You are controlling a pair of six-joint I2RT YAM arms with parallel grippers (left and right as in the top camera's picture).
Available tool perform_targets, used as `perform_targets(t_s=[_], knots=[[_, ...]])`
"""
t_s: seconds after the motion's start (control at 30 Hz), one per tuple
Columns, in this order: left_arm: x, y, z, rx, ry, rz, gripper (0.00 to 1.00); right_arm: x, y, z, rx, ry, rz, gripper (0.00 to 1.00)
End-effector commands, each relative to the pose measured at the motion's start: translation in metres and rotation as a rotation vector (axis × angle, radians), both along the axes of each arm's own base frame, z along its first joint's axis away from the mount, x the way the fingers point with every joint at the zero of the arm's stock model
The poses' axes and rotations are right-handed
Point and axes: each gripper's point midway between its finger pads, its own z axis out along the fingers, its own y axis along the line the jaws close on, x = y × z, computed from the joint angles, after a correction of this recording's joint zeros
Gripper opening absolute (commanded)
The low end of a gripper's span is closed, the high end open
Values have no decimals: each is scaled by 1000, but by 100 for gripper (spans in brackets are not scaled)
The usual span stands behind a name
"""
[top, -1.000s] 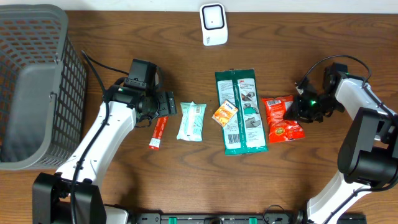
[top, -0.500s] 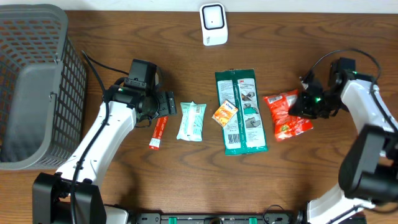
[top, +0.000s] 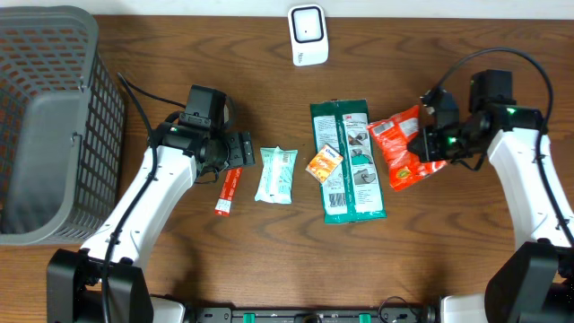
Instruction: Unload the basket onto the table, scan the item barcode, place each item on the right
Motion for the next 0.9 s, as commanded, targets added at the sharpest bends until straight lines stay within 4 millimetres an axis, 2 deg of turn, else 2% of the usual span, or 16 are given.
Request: perform_targets(t_s=[0.0, 0.1, 0.23, 0.43, 0.53, 0.6, 0.67, 0.73, 0.87], knots=[[3, 1, 3, 7, -11, -4, 87, -1, 22, 10, 56, -34, 65, 1], [3, 1, 3, 7, -11, -4, 87, 0, 37, 19, 142, -52, 89, 1], [3, 1, 3, 7, -11, -4, 87, 8, 36, 28, 142, -70, 61, 1], [4, 1, 3, 6, -14, -4, 87, 19, 40, 73, 137, -133, 81, 1], [4, 1, 3, 6, -14, -4, 87, 20, 43, 102, 117, -159, 91, 1], [4, 1, 3, 6, -14, -4, 87, 17, 41, 113, 86, -159, 90, 1], [4, 1, 3, 6, -14, -5, 87, 12, 35, 114, 29, -133, 77, 1], [4, 1, 3, 6, -14, -5, 87, 7, 23, 105, -50, -96, 54, 1], [4, 1, 3, 6, -14, -4, 87, 5, 15, 70, -73, -16, -31, 1]])
